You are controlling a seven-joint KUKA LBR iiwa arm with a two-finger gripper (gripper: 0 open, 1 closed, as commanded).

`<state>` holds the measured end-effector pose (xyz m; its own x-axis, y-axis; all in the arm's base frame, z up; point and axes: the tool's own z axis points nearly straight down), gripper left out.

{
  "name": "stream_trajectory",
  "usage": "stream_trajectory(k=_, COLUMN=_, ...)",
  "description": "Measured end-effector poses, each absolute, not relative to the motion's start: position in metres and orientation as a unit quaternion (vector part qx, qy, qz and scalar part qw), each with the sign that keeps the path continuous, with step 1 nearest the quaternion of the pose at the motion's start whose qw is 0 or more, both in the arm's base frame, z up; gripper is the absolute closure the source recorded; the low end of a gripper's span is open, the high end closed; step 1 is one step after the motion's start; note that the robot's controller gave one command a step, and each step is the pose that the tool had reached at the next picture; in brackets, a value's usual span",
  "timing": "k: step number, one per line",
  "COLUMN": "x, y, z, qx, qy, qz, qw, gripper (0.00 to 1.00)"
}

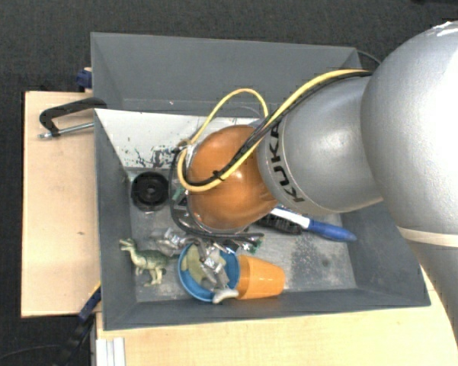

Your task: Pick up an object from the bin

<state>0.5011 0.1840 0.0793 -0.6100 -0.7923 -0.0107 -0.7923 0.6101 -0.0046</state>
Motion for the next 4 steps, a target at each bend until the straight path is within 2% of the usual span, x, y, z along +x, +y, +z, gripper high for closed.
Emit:
stream_trajectory(k=1, x=0.504, y=0.185, z=0.082, qx=-0.441, qy=0.897, qz=0.0, qw=0.011, gripper=1.0)
stream_trajectory(k=2, x=0.507, y=0.186, z=0.095, qx=-0.441, qy=0.898, qz=0.0, qw=0.005, gripper=1.0)
stream_trajectory(k=4, x=0.51, y=0.19, z=0.166, qx=-0.439, qy=0.898, qz=0.0, qw=0.005, gripper=1.0)
